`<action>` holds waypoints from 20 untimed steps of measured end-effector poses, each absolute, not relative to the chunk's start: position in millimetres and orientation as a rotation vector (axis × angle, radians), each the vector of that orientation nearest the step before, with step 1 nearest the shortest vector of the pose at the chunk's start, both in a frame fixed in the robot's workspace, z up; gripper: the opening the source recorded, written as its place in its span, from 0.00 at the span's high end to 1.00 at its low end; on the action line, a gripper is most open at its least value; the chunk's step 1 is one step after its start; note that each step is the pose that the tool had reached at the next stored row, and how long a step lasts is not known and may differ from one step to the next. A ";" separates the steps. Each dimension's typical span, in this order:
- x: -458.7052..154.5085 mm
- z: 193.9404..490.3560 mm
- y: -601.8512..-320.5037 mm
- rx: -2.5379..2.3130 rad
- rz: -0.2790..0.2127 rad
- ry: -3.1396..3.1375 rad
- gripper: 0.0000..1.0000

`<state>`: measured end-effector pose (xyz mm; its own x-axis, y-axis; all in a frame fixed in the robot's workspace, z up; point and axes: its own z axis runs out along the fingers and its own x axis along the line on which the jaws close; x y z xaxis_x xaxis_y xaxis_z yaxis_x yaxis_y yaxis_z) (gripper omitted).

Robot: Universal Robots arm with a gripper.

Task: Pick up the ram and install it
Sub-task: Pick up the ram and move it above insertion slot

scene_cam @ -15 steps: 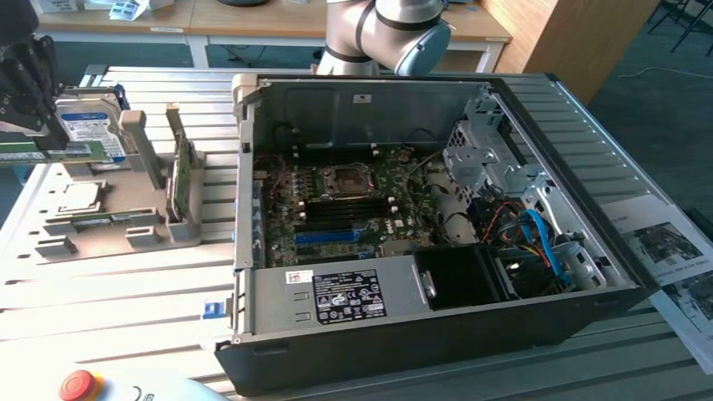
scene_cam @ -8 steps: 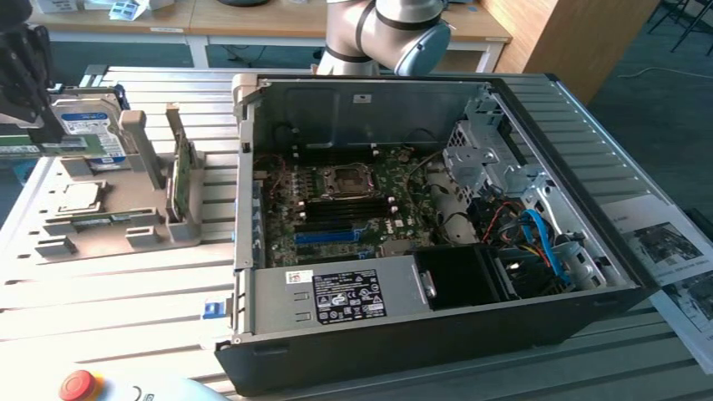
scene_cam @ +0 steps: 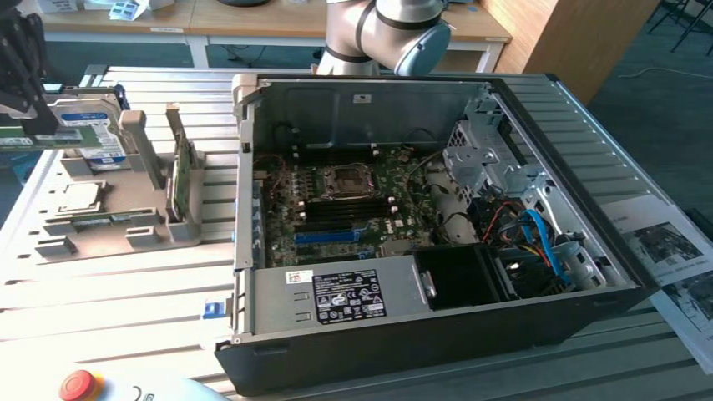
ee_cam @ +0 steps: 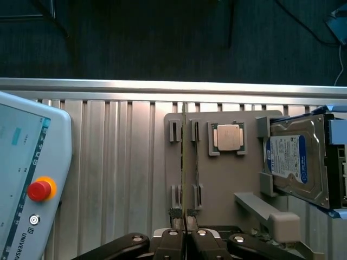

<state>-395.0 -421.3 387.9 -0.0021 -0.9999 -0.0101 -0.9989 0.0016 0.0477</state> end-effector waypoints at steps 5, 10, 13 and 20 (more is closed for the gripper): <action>-394.9 395.4 -421.3 2.199 -0.060 -2.203 0.88; -394.9 402.3 -421.3 2.197 -0.056 -2.201 0.88; -394.9 405.9 -421.3 2.196 -0.054 -2.200 0.88; -395.0 413.1 -421.3 2.194 -0.049 -2.198 0.88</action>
